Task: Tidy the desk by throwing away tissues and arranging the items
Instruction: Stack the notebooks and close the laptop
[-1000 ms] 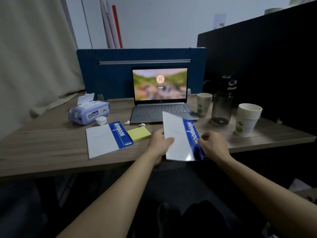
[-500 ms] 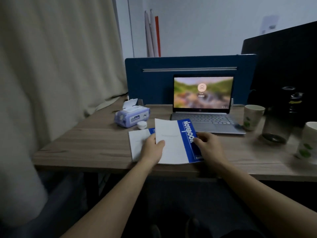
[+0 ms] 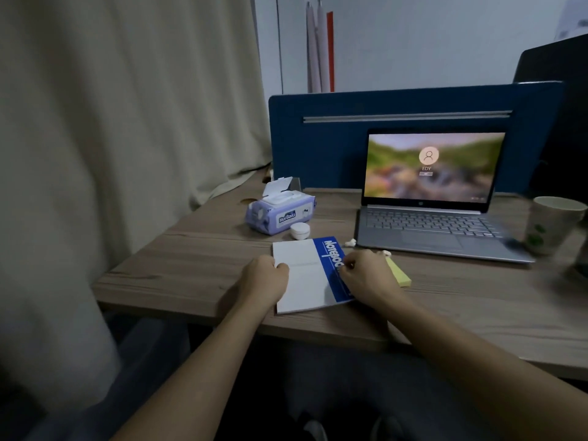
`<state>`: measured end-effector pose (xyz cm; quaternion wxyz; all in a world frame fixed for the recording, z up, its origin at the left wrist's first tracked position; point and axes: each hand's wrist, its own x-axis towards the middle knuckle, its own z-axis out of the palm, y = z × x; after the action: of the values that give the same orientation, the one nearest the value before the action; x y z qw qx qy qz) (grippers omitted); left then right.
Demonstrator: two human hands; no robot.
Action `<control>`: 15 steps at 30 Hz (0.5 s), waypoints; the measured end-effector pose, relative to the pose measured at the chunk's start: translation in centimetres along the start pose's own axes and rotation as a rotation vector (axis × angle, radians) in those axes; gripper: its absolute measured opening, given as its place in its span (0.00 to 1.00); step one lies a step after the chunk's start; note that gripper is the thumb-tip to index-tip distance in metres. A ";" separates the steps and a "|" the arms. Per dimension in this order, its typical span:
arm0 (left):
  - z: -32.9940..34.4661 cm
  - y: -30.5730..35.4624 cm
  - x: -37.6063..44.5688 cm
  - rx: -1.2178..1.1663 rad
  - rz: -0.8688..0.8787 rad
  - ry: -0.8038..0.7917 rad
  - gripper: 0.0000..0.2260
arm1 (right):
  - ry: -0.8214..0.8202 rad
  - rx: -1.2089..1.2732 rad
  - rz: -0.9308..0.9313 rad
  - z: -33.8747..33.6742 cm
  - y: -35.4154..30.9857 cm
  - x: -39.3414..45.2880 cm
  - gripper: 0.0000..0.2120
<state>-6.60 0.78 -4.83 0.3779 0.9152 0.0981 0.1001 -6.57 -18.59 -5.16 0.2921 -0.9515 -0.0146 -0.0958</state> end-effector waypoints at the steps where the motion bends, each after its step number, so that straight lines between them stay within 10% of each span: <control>1: 0.0 0.5 0.3 0.007 -0.020 -0.015 0.12 | -0.015 -0.041 0.009 -0.1 -0.3 0.2 0.09; 15: -0.8 1.3 1.4 -0.294 -0.198 -0.218 0.02 | -0.170 0.041 0.206 -0.2 -2.5 1.5 0.17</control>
<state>-5.30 0.79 -3.18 0.5236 0.8416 0.1305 -0.0237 -5.32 -16.68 -3.29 0.3174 -0.9465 0.0565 0.0159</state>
